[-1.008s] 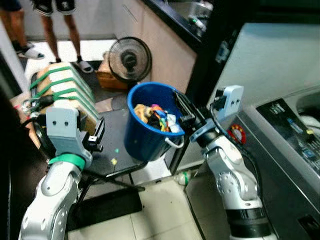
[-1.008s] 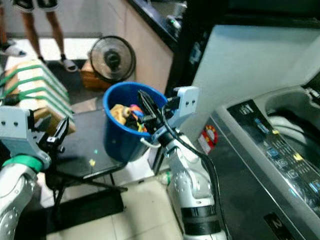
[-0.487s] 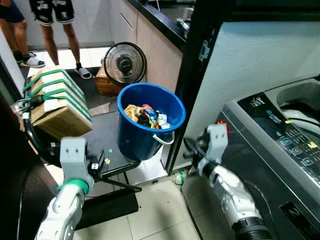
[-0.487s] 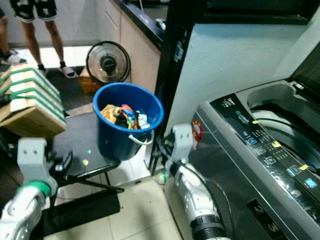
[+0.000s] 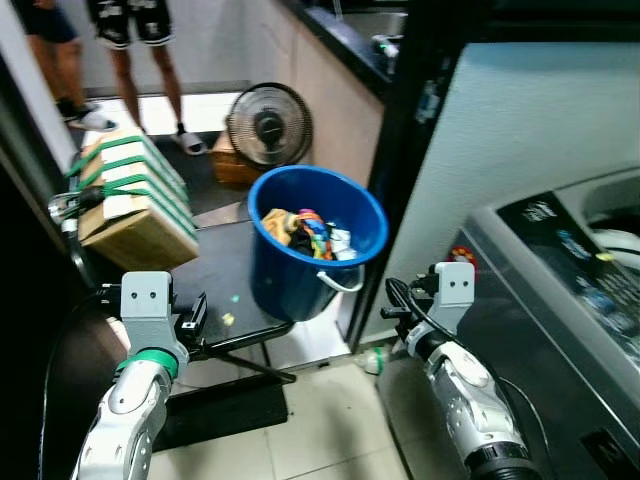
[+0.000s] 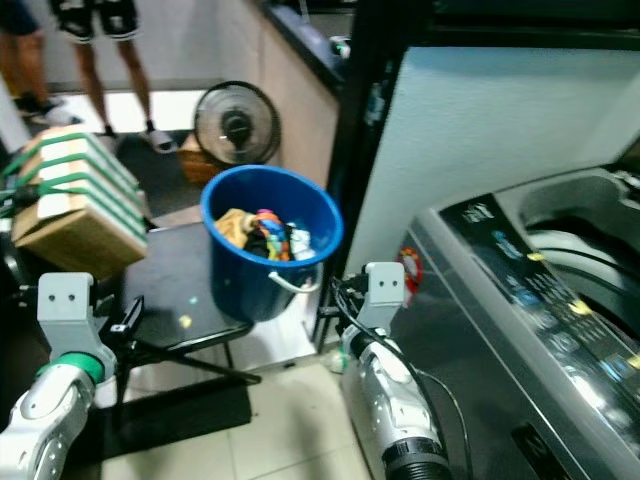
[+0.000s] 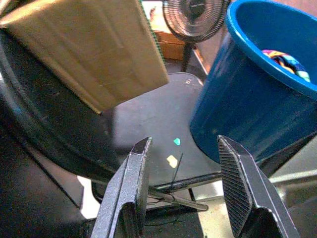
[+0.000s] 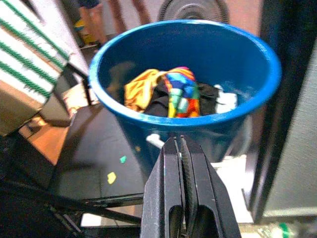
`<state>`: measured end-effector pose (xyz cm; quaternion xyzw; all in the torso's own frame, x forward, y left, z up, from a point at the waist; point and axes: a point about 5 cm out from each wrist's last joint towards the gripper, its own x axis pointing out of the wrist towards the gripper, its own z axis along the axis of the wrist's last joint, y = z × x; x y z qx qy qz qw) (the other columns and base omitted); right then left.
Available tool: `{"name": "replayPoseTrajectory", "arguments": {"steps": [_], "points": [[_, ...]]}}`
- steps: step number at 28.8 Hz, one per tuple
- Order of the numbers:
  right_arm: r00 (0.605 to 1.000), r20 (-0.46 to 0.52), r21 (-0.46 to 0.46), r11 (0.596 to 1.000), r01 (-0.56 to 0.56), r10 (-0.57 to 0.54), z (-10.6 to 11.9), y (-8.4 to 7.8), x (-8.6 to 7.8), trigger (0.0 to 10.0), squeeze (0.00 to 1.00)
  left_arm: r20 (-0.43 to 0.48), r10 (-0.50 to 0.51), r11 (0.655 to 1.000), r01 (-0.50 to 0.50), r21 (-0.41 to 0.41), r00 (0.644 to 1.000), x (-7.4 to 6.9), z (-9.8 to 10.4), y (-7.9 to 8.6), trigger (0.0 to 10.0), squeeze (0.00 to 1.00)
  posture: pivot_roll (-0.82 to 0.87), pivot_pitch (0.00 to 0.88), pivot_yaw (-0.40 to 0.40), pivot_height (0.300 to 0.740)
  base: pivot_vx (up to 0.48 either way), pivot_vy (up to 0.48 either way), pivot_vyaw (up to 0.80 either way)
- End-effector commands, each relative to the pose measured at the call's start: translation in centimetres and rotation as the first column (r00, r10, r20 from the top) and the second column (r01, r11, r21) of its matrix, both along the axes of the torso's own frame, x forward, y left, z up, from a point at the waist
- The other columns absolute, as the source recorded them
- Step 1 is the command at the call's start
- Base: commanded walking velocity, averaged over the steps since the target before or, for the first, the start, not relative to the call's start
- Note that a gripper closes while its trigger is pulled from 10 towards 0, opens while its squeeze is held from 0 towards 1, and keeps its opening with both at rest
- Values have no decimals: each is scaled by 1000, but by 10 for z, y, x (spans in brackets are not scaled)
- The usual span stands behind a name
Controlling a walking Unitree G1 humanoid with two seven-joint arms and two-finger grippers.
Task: Clothes washing
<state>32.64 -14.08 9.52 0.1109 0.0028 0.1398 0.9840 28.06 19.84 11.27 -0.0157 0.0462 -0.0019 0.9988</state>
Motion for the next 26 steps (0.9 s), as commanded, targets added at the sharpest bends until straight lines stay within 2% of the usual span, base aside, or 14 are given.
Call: {"name": "replayPoseTrajectory", "arguments": {"steps": [1,5,20,26], "points": [[1000,0,-10,1000,-10,10,-4,3,-1,10000,0,-1,-11,1000,11,-6,1000,1,-3,-1,10000,0,114,0,-10,740,255,0,800],[1000,3,-10,1000,-14,15,-4,4,0,10000,0,1,-10,1000,10,-11,1000,2,-3,-1,10000,0,114,0,-10,740,257,0,800],[1000,4,-1,1000,-14,14,-4,5,1,10000,0,11,-4,1000,4,-11,1000,3,-4,1,10000,0,118,0,-18,740,256,0,0],[1000,2,5,1000,-4,4,-6,4,1,10000,0,24,5,1000,-5,-15,1000,4,-3,4,10000,0,122,0,-14,740,0,0,0]]}}
